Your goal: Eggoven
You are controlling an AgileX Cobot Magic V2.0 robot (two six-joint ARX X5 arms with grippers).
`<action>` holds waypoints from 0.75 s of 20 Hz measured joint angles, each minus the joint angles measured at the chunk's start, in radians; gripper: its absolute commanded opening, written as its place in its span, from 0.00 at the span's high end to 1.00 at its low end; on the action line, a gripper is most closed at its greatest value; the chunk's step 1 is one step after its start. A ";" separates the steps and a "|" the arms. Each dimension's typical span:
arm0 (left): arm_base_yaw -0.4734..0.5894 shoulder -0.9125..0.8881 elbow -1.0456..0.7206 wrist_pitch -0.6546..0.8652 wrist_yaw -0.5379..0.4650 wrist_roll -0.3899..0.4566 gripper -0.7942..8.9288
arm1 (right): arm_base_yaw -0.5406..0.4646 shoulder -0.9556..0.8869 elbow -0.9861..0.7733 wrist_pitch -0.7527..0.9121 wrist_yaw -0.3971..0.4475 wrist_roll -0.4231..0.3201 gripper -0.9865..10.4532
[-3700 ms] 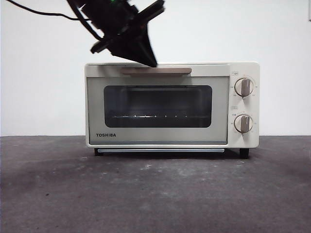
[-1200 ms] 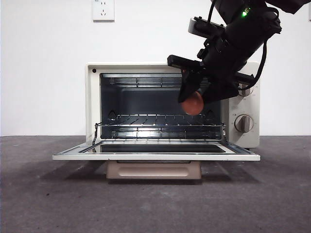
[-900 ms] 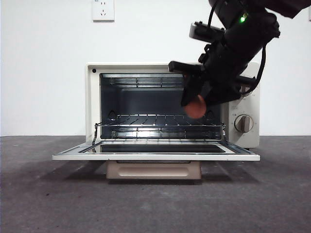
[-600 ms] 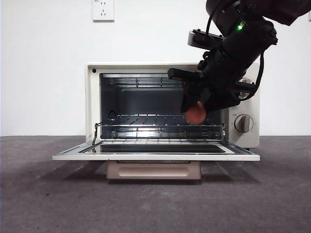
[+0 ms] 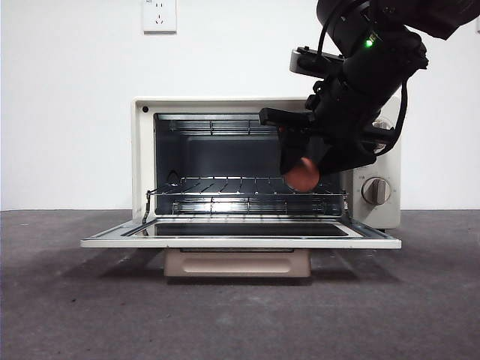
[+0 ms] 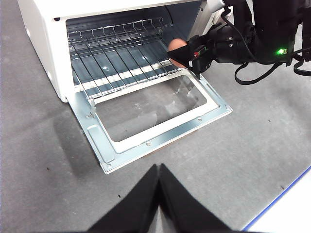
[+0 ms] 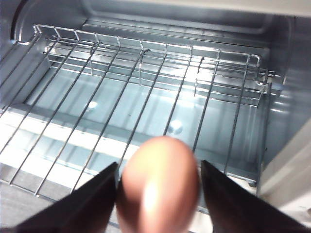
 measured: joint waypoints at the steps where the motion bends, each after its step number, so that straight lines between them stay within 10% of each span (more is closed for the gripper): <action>1: 0.000 0.000 0.000 0.000 0.000 0.000 0.91 | 0.000 0.000 0.000 0.000 0.000 0.000 0.65; 15: 0.000 0.007 0.000 0.000 0.000 0.000 0.91 | 0.000 -0.051 0.000 -0.010 0.003 0.000 0.65</action>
